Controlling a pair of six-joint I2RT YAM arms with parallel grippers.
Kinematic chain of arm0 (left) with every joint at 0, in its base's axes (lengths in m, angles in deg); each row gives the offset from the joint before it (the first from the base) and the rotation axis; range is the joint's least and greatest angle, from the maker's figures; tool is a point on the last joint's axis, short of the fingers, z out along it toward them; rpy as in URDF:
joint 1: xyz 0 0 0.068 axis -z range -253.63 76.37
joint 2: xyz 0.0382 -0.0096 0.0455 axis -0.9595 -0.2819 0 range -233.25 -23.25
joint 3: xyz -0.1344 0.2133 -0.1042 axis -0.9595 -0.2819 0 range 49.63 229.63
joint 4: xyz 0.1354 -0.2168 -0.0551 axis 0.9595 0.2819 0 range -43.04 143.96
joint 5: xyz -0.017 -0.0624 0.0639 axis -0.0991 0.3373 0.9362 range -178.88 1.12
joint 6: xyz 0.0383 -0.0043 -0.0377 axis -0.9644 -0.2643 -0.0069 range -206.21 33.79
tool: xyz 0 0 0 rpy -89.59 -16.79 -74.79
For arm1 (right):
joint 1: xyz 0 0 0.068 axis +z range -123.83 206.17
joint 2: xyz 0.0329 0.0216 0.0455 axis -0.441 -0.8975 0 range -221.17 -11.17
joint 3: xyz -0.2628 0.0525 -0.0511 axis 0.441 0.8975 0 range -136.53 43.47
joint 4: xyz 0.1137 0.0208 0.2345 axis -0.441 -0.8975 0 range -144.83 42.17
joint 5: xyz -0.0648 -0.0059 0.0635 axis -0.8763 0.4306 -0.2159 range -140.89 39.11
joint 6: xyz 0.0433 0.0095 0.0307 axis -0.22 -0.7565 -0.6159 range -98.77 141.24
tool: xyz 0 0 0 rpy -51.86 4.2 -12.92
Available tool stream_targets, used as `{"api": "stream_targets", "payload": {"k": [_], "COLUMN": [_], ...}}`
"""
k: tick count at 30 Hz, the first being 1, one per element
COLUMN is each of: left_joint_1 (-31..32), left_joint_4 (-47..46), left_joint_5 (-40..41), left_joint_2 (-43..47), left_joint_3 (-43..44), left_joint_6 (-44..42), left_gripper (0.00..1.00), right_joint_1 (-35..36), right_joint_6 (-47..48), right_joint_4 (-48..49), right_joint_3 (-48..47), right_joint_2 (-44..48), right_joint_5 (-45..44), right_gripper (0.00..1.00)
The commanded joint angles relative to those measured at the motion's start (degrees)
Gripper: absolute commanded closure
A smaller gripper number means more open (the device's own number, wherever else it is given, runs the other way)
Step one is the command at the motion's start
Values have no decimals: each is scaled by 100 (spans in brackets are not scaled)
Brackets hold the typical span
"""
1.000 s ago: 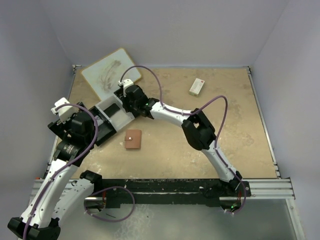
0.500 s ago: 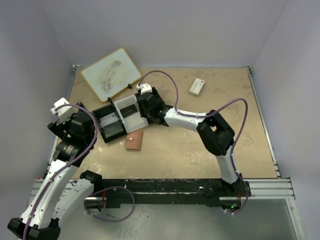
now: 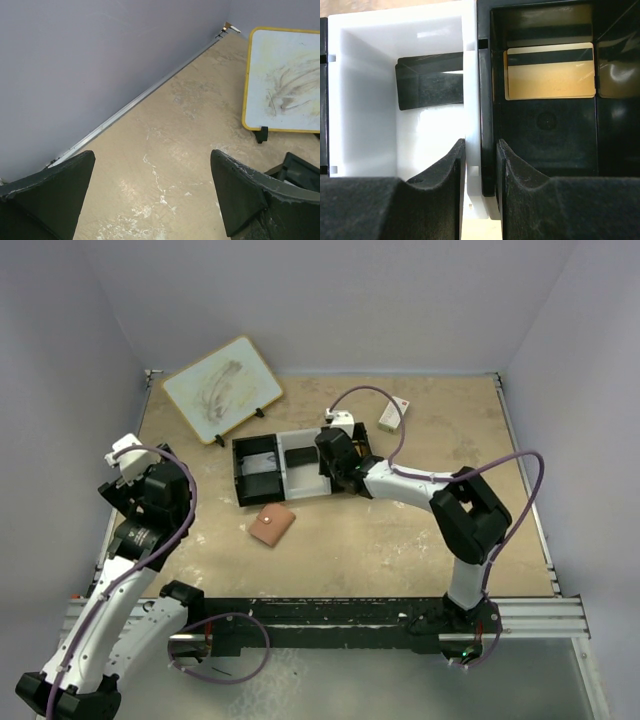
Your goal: Take the credit cards out of the card holder
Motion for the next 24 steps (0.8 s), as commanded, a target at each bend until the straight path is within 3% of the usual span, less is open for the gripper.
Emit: {"api": "stream_targets", "payload": {"k": [1,7,13,22,24], "left_joint_1": [11,13,22,35,58], "left_joint_4": [-157,-118,-604,-2075,-2174], "left_joint_5": [-513,-2676,-4131,-5542,-5549], "left_joint_2": [-124,-721,-1159,-1710,-2002], "left_joint_3": [12,-54,-559,-1908,-1946], "left_joint_6": [23,687,1258,1677,1606], "left_gripper": [4,3,6,10,9], "right_joint_1": [-321,-510,-576,-657,-667], "right_joint_6": [-413,-463,-287,676,684], "right_joint_4": [77,-4,15,259,21], "right_joint_3": [396,735,916,959,828], "right_joint_2": [565,865,1030,1347,1477], "right_joint_5": [-352,-471,-454,643,574], "right_gripper": [75,74,72,56,47]}}
